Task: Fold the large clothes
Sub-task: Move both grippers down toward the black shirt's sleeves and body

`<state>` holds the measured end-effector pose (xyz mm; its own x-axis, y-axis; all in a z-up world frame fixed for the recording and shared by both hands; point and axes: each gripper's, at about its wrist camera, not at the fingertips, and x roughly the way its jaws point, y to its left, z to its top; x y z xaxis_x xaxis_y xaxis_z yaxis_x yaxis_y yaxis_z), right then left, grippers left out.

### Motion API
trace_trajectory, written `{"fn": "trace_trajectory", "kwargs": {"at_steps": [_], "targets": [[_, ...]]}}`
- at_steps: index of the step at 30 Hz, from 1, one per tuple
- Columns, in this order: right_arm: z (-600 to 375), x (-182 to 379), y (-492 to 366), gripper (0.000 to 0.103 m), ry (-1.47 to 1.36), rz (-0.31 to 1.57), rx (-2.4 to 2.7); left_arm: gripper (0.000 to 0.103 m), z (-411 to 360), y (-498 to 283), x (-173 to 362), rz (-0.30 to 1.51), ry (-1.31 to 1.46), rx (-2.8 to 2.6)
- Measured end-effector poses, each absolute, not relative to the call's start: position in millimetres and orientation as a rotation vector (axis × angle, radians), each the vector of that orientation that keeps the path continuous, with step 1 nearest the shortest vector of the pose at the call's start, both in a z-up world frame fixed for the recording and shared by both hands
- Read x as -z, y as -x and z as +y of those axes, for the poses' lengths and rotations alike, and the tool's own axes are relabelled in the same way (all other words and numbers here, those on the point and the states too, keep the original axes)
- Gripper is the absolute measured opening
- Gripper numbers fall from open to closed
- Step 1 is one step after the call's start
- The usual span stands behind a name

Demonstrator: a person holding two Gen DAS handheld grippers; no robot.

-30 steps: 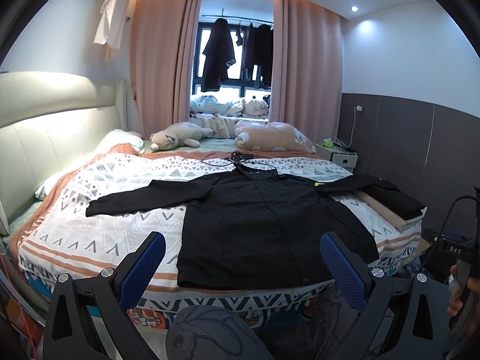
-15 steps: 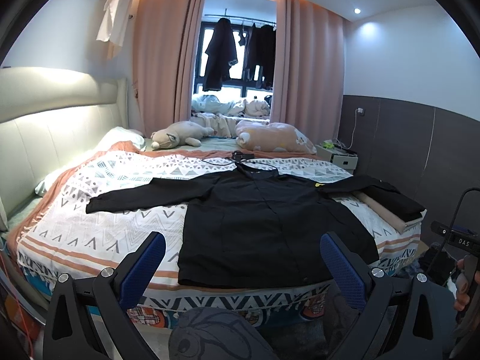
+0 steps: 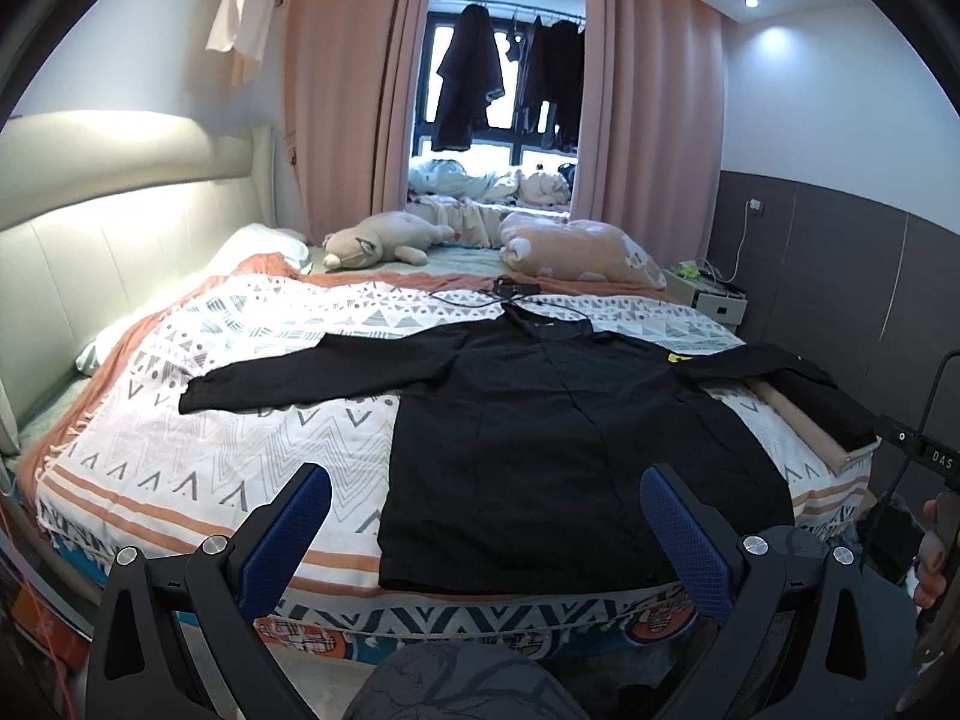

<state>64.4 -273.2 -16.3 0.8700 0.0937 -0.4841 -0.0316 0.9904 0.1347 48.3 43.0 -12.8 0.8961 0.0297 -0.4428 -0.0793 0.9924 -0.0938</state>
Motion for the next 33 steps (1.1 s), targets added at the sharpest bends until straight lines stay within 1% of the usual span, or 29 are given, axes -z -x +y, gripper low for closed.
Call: {"fn": "trace_trajectory", "kwargs": {"at_steps": [14, 25, 33], "targets": [[-200.1, -2.9, -172.3, 0.103, -0.096, 0.503, -0.194, 0.103, 113.5, -117.0, 39.2, 0.533, 0.201, -0.175], [-140.3, 4.1, -269.9, 0.103, -0.036, 0.550, -0.286, 0.103, 170.7, -183.6, 53.0, 0.598, 0.274, -0.277], [-91.4, 21.8, -329.0, 0.103, -0.008, 0.576, -0.367, 0.103, 226.5, -218.8, 84.2, 0.667, 0.358, -0.360]]}}
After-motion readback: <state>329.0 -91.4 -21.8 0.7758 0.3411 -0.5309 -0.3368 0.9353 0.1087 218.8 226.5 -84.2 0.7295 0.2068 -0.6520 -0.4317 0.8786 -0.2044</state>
